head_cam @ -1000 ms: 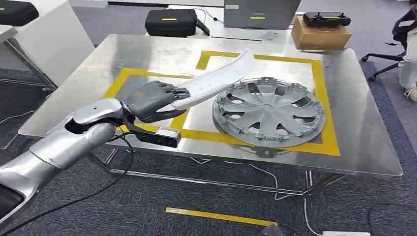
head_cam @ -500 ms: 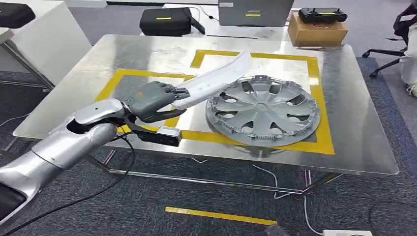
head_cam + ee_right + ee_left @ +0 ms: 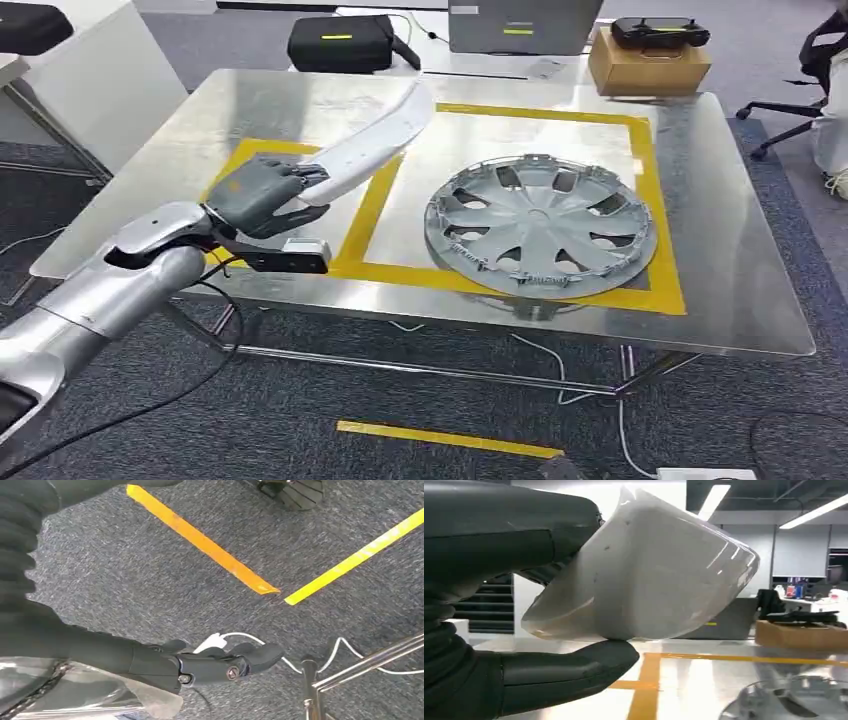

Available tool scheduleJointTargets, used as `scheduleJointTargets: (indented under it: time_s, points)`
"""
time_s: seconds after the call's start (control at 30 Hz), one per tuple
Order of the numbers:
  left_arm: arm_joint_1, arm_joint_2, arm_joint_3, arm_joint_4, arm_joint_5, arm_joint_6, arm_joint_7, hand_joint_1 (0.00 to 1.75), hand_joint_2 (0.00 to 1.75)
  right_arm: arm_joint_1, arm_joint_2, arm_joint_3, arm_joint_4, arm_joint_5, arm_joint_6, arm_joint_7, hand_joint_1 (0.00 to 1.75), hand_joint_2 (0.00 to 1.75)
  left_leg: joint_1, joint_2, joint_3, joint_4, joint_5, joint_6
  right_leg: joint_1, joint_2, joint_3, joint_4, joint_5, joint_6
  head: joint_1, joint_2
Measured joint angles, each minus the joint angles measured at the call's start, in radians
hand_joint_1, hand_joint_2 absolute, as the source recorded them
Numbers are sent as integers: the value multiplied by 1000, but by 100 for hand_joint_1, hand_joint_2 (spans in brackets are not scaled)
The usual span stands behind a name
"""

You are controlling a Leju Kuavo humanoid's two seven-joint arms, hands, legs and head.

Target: Take the parts from the cabinet and place them on the table.

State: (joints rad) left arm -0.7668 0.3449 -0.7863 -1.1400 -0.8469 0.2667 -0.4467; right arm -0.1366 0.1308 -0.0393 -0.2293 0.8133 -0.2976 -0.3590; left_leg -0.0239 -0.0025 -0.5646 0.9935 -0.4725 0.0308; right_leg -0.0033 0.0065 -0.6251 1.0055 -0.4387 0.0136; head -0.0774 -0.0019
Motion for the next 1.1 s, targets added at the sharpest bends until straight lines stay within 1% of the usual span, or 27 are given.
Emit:
scheduleJointTargets:
  time_s: [0.2,0.27,0.33,0.5,0.67,0.77,0.83,1.0,1.1]
  points:
    - [3,7,12,36,0,0,-3,175,175,-1,0,0,0,0,0,0,0,175,0,0,-1,0,0,0,0,0,0,-1,0,0,0,0]
    - [5,9,18,44,-10,11,5,175,175,0,0,0,0,1,0,0,0,175,0,0,-1,0,0,0,0,0,0,-1,0,0,0,0]
    - [6,17,27,65,-26,44,12,175,175,0,0,0,0,3,-1,-2,0,175,0,0,-1,0,0,0,0,0,0,-1,0,0,0,0]
    - [4,35,83,184,-66,135,21,175,175,2,0,0,0,5,-3,-8,0,175,0,0,-1,0,0,0,0,0,0,-1,0,0,0,0]
    - [-8,37,127,321,-124,193,66,175,175,2,0,0,0,5,-5,-9,0,175,0,0,-1,0,0,0,0,0,0,-1,0,0,0,0]
    - [-14,37,144,385,-147,222,79,175,175,3,0,1,0,5,-5,-9,0,175,0,0,-1,0,0,0,0,1,0,-1,0,0,0,0]
    - [-18,37,147,417,-158,227,92,175,175,3,0,2,0,5,-5,-9,0,175,0,0,-1,0,0,0,0,0,0,-1,0,0,0,0]
    - [-43,34,151,510,-229,252,167,175,175,3,0,6,0,6,-5,-9,0,175,0,0,-1,0,0,0,0,1,0,-2,0,0,0,0]
    - [-61,34,157,565,-256,257,200,175,175,3,0,6,0,6,-4,-10,0,175,-1,0,-1,0,0,0,0,1,0,-2,0,0,0,0]
